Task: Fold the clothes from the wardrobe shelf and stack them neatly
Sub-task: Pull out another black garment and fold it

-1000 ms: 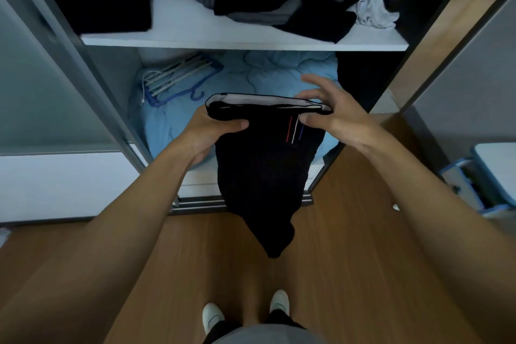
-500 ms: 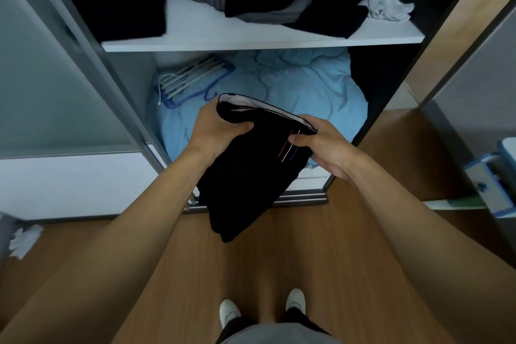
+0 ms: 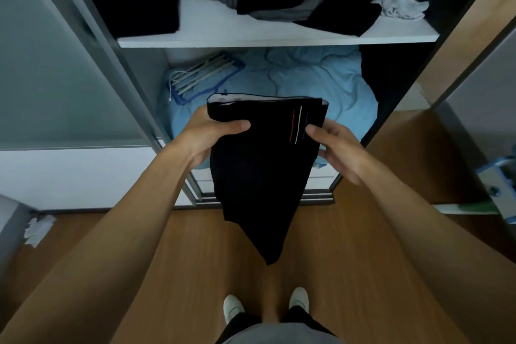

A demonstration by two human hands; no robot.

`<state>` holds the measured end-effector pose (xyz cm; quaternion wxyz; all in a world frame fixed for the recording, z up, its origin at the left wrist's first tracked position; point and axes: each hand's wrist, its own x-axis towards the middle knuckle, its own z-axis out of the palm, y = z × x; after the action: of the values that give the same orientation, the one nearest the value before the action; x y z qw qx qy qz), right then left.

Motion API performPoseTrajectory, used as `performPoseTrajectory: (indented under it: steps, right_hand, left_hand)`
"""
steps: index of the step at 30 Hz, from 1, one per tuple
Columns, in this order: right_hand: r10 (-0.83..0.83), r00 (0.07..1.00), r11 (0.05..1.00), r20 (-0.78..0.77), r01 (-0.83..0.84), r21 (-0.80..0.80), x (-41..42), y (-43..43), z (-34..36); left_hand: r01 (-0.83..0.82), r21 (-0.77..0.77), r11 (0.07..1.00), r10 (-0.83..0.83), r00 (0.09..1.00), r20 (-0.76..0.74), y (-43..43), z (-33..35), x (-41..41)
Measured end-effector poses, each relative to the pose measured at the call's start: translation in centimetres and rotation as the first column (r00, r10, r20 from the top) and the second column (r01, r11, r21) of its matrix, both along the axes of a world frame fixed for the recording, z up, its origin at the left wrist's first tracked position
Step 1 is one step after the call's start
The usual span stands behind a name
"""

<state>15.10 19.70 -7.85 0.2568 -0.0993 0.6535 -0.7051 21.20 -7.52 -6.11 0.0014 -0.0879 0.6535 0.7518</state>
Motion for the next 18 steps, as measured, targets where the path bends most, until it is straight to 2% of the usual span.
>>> performPoseTrajectory:
  steps: [3,5,10,12,15,16,18]
  right_hand:
    - [0.044,0.996,0.969,-0.080,-0.024,0.245,1.2,-0.1,-1.2]
    - [0.017,0.989,0.956,-0.148,0.027,0.293,1.5,-0.6,-1.1]
    - [-0.031,0.975,0.955,-0.218,0.093,0.281,1.7,-1.1,-0.1]
    - [-0.064,0.979,0.970,-0.195,0.107,0.216,1.6,-1.2,0.6]
    - [-0.099,0.986,0.988,-0.134,0.113,0.101,1.4,-1.4,1.9]
    - [-0.102,0.988,0.991,-0.115,0.112,0.078,1.5,-1.5,2.2]
    - [-0.082,0.993,0.993,-0.090,0.089,0.073,1.5,-1.6,2.4]
  left_hand:
    - [-0.026,-0.004,1.000,0.026,1.000,0.002,0.4,0.7,-0.2]
    - [-0.047,-0.040,0.998,0.046,0.999,-0.006,0.9,0.9,-0.2]
    - [-0.094,-0.124,0.988,0.087,0.995,-0.058,1.9,0.8,-0.2]
    - [-0.094,-0.080,0.992,0.088,0.994,-0.070,1.4,0.6,-0.1]
    - [-0.037,0.079,0.996,0.038,0.999,-0.008,0.1,-0.5,0.6]
    - [-0.005,0.085,0.996,0.003,1.000,0.028,-0.1,-1.2,1.1]
    - [0.056,-0.003,0.998,-0.055,0.991,0.119,0.0,-2.7,1.9]
